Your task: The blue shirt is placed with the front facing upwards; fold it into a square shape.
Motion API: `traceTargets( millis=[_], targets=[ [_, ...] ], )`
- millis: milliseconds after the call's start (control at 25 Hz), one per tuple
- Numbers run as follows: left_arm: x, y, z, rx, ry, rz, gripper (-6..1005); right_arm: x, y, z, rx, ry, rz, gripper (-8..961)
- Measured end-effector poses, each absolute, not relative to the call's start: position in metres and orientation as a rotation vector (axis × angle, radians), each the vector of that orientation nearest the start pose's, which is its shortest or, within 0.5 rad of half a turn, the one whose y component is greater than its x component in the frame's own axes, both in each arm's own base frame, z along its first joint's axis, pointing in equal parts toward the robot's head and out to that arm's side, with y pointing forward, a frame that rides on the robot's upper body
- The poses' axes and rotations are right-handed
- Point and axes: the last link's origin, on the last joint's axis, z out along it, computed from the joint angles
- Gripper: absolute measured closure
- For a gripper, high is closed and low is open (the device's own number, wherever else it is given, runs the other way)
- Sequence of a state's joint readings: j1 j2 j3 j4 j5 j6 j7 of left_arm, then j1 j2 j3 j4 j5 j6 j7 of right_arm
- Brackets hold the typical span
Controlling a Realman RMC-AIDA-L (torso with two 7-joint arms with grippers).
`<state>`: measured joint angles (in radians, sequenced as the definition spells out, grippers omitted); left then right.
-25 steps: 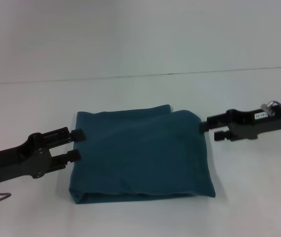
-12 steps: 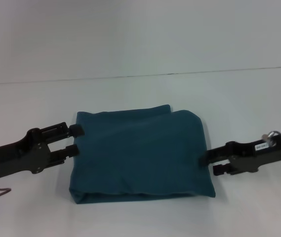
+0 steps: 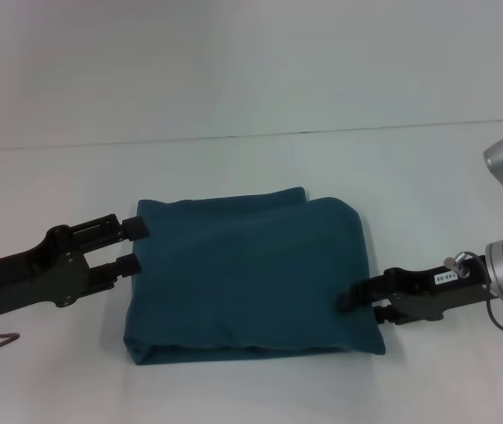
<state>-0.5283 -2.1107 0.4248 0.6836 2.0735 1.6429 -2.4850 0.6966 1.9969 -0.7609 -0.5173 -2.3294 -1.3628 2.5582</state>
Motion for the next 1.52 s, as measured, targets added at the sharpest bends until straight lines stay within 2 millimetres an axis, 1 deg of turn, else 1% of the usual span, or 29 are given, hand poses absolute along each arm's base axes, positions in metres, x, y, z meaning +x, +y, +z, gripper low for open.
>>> traceTargets(
  millis=[200,440,560,800,960,1280,1440,1520],
  targets=[
    [-0.271,0.325,0.018,2.004,2.138,1.075,269,0.285,0.36,-0.008,-2.145,2.088,0.246,278],
    [-0.273,0.324,0.018,2.001,2.149,1.078,269,0.286,0.358,-0.011,-2.13,2.102,0.264,278],
    [-0.273,0.324,0.017,2.001,2.15,1.078,270,0.289,0.358,-0.014,-2.089,2.114,0.32,278],
    [-0.273,0.324,0.017,2.0,2.149,1.078,270,0.292,0.355,-0.016,-2.063,2.127,0.389,277],
    [-0.273,0.324,0.016,2.004,2.145,1.077,270,0.292,0.355,-0.015,-2.051,2.136,0.459,277],
    [-0.273,0.324,0.016,2.007,2.143,1.077,270,0.29,0.356,-0.014,-2.044,2.138,0.515,277],
    [-0.273,0.324,0.016,2.008,2.142,1.078,270,0.288,0.358,-0.009,-2.038,2.118,0.616,277],
    [-0.273,0.324,0.016,2.008,2.142,1.078,270,0.289,0.359,-0.008,-2.03,2.108,0.64,278]
  ],
)
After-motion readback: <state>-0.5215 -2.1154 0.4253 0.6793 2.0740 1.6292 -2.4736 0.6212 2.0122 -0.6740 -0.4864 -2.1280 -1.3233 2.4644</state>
